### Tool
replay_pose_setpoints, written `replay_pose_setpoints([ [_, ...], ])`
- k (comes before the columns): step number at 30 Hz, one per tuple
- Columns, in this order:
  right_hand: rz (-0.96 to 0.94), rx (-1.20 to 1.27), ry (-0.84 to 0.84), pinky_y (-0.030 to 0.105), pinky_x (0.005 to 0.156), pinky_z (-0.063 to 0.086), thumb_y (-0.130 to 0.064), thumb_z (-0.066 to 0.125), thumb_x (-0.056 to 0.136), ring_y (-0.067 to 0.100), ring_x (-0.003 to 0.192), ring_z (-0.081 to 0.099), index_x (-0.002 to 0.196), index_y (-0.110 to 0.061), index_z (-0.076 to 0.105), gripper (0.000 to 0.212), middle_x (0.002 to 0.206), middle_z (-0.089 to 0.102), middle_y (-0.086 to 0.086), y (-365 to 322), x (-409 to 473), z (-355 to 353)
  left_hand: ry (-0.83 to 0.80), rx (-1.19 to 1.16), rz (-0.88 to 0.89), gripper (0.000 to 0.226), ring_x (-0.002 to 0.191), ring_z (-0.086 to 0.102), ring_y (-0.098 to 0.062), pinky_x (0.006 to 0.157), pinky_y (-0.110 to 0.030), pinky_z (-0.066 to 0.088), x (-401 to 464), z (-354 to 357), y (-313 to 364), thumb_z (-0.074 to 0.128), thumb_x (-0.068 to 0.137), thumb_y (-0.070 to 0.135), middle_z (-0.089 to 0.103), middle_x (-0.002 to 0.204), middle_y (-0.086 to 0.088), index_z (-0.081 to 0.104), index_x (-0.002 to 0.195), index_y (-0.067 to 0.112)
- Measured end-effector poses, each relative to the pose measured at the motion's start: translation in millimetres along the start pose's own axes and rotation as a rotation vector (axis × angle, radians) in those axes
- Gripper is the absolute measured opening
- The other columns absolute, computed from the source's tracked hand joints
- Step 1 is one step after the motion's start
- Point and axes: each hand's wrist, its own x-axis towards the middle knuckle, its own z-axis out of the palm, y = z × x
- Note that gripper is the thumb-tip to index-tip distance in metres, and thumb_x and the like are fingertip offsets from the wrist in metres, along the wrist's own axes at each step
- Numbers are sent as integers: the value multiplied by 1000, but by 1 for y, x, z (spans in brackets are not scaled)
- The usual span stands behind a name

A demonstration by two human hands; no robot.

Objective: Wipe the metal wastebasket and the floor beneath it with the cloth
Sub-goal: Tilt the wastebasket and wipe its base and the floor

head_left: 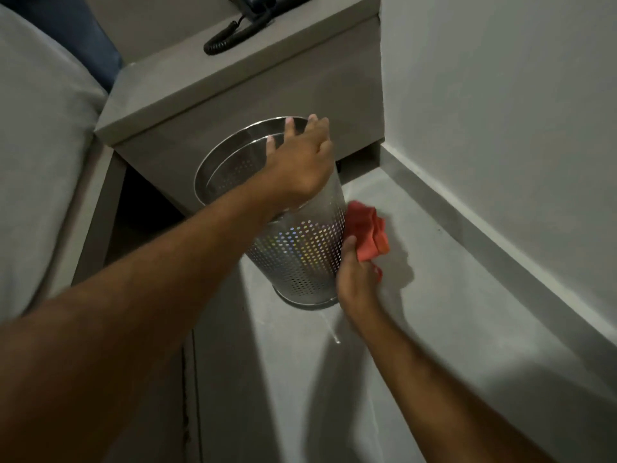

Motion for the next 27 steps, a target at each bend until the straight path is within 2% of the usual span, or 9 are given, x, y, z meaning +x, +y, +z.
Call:
replay_pose_setpoints([
  [3, -358, 83, 17, 34, 126, 29, -28, 41, 106, 6, 156, 29, 154, -53, 30, 55, 166, 30, -21, -46, -8, 10, 11, 2, -209, 50, 148, 0, -37, 118, -56, 2, 15, 7, 21, 27, 97, 26, 17, 161, -10, 31, 144, 10],
  [6, -505, 33, -7, 28, 121, 31, -28, 38, 100, -29, 138, 26, 124, -88, 23, 66, 133, 18, -69, -61, -1, 5, 3, -46, -193, 50, 148, 3, -37, 119, -53, 6, 21, -2, 23, 31, 97, 27, 17, 159, -17, 33, 142, 5],
  [9, -601, -33, -49, 44, 132, 17, -35, 36, 102, 4, 159, 14, 152, -51, 29, 54, 158, 19, -40, -38, 8, -2, -106, 11, 168, 56, 149, -11, -25, 121, -46, -5, -4, -12, -13, 23, 101, 35, 4, 163, -9, 15, 152, 12],
  [11, -553, -55, -78, 22, 130, 14, -49, 37, 103, -13, 154, 14, 153, -32, 39, 53, 158, 28, -27, -10, 6, -11, -140, -25, 255, 52, 147, -16, -17, 120, -42, -11, -20, -16, -32, 22, 102, 34, 3, 162, 2, 16, 152, 20],
  [13, -471, -106, -79, 16, 127, 18, -34, 43, 104, -21, 146, 19, 151, -25, 39, 48, 156, 31, -21, 18, 6, -19, -120, -79, 284, 49, 148, -14, -15, 120, -40, -11, -21, -15, -33, 24, 103, 30, 5, 162, 3, 21, 150, 20],
  [17, -111, -210, 30, 38, 126, 28, -23, 43, 108, 30, 149, 42, 154, -7, 45, 49, 157, 49, 18, 12, 5, -16, -146, -115, 290, 48, 148, -9, -14, 120, -42, -8, -19, -12, -18, 27, 102, 25, 6, 162, 0, 22, 150, 18],
  [20, -374, -26, 28, 22, 123, 34, -45, 43, 103, 16, 150, 42, 157, -27, 41, 57, 158, 49, -6, -28, -21, 37, -135, -152, 234, 47, 149, -8, -16, 120, -44, -7, -18, -11, -37, 27, 102, 23, 8, 162, -2, 26, 149, 17],
  [23, -456, 137, 73, 2, 104, 38, -51, 44, 95, -14, 129, 52, 147, -12, 54, 66, 144, 59, -2, -38, -26, 55, -127, -220, 211, 44, 149, -6, -17, 120, -46, -7, -16, -15, -25, 30, 102, 21, 9, 162, -5, 36, 145, 15],
  [27, -362, -16, 175, 23, 125, 28, -18, 53, 96, -4, 147, 38, 143, -1, 54, 49, 146, 52, -2, 14, -16, 24, -143, -272, 186, 45, 149, -7, -14, 121, -45, -7, -16, -16, -28, 32, 102, 20, 7, 162, -2, 32, 147, 14],
])
